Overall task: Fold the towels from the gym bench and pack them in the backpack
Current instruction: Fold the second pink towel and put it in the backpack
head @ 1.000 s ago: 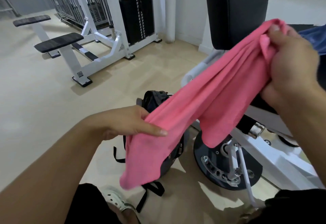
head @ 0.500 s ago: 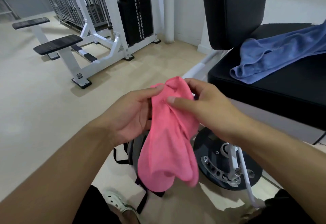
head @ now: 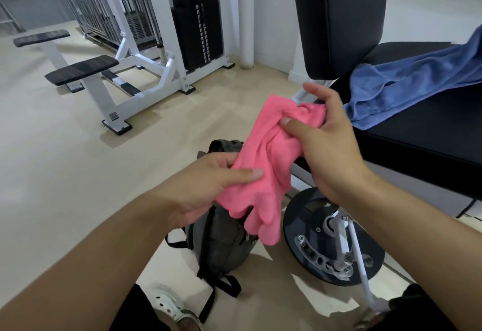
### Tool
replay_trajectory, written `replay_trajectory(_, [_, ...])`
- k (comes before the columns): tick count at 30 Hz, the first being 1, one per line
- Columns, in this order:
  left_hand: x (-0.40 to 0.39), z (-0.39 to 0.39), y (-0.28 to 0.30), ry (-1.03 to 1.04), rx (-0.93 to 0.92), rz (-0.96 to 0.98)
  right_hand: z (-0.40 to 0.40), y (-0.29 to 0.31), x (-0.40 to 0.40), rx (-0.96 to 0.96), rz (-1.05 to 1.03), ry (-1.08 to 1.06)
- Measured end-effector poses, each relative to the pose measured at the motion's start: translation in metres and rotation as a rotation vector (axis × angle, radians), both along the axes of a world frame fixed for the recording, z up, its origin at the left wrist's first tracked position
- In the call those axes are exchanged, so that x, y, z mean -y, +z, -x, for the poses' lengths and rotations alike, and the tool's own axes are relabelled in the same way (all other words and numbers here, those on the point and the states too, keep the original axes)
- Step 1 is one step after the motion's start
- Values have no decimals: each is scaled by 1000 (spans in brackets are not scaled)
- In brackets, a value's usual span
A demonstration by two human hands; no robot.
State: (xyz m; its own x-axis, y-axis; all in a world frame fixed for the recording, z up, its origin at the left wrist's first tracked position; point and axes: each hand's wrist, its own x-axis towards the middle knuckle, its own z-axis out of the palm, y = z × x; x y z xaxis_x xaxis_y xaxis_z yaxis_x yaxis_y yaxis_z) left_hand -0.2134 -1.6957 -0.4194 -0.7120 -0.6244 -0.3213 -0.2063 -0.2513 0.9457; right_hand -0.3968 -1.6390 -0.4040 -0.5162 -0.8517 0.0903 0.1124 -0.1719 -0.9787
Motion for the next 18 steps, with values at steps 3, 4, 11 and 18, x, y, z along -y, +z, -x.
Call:
replay_trajectory(3, [4,5,5,277,-147,-62,8,-1,1,-227,-69,54])
replay_trajectory(4, [6,6,6,379,-190,-78,10,-1,0,-300,-106,106])
replay_trajectory(11, [12,2,7,627,-255,-73,-1,0,-11,-478,-224,392])
replay_trajectory(18, [1,7,3,485,-183,87,-16,2,-12,47,-108,313])
